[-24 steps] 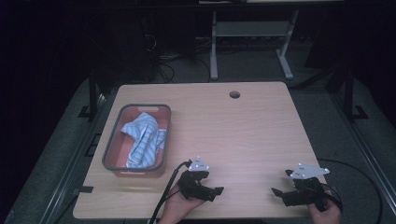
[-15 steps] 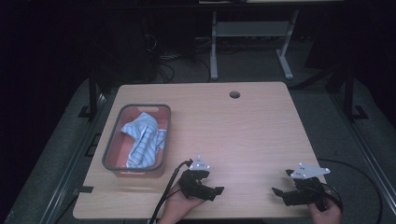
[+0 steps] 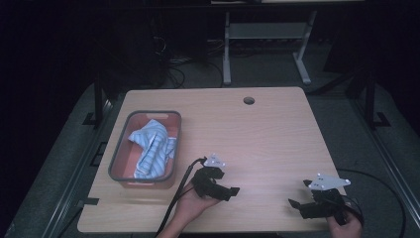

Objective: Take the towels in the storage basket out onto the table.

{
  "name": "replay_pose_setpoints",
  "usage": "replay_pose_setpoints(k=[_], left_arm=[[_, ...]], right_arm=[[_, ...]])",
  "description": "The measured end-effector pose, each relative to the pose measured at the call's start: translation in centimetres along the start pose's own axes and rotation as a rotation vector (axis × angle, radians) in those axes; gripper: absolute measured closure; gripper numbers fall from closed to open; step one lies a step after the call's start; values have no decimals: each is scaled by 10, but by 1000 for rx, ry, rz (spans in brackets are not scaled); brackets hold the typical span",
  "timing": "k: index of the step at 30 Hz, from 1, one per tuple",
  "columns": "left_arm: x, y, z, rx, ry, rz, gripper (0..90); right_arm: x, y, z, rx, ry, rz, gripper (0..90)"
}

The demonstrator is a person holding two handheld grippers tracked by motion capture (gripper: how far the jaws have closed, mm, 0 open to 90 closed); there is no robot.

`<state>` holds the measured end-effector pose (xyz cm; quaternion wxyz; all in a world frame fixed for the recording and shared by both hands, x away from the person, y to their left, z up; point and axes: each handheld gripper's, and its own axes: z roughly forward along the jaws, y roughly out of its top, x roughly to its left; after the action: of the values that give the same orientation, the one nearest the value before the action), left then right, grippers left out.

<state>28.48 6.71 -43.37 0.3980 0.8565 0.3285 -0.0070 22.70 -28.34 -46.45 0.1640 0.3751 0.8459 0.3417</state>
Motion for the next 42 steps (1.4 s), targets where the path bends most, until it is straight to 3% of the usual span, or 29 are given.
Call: replay_pose_setpoints(k=[12,21,36,42], left_arm=[[10,21,-17,34,9,14,204],[18,37,-35,24,13,2,205],[42,49,-72,18,63,-13,206],[49,53,-89,15,101,-17,207]], right_arm=[[3,2,1,9,1,-16,138],[3,3,1,4,0,-16,138],[3,2,0,7,-4,-13,138],[3,2,-1,11,-4,-4,138]])
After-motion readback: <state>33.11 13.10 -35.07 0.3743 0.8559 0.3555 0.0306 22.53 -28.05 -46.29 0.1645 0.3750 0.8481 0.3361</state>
